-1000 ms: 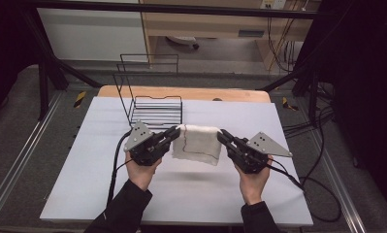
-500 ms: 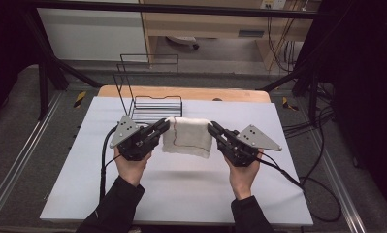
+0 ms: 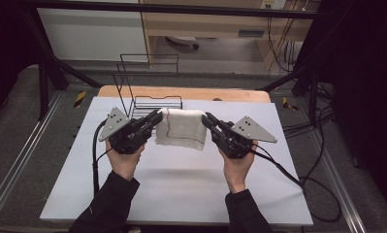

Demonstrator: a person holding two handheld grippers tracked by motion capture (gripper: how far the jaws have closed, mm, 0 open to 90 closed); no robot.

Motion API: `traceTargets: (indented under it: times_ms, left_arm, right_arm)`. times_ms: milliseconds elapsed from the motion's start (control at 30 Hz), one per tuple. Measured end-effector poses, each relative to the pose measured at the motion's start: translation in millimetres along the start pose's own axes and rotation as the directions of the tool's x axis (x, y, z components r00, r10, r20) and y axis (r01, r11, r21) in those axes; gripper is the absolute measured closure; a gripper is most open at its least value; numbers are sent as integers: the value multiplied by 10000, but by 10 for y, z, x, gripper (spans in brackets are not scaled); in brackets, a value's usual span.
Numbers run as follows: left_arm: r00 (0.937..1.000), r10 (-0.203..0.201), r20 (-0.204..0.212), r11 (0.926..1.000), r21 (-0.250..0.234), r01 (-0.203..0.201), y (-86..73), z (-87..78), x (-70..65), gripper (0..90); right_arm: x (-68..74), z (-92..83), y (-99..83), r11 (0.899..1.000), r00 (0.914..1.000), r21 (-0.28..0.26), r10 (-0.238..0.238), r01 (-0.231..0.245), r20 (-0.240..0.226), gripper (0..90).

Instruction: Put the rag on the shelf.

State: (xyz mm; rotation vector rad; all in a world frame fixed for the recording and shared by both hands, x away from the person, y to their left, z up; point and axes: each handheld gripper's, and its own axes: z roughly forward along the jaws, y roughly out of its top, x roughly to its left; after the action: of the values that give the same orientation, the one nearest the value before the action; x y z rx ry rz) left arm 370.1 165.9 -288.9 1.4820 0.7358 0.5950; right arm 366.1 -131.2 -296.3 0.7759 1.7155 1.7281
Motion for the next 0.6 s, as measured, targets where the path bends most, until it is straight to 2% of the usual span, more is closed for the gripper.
traceTargets:
  times_ms: [300, 600]
  left_arm:
    - [9999, -53, -119, 9996, -280, 50, 93, -16, 92, 829]
    - [9994, 157, -299, 9983, -555, -173, 250, -51, 145, 830]
  right_arm:
    - [43, 102, 98, 9997, 9999, -202, -142, 142, 6, 825]
    - [52, 215, 260, 9987, 9998, -475, -201, 201, 20, 825]
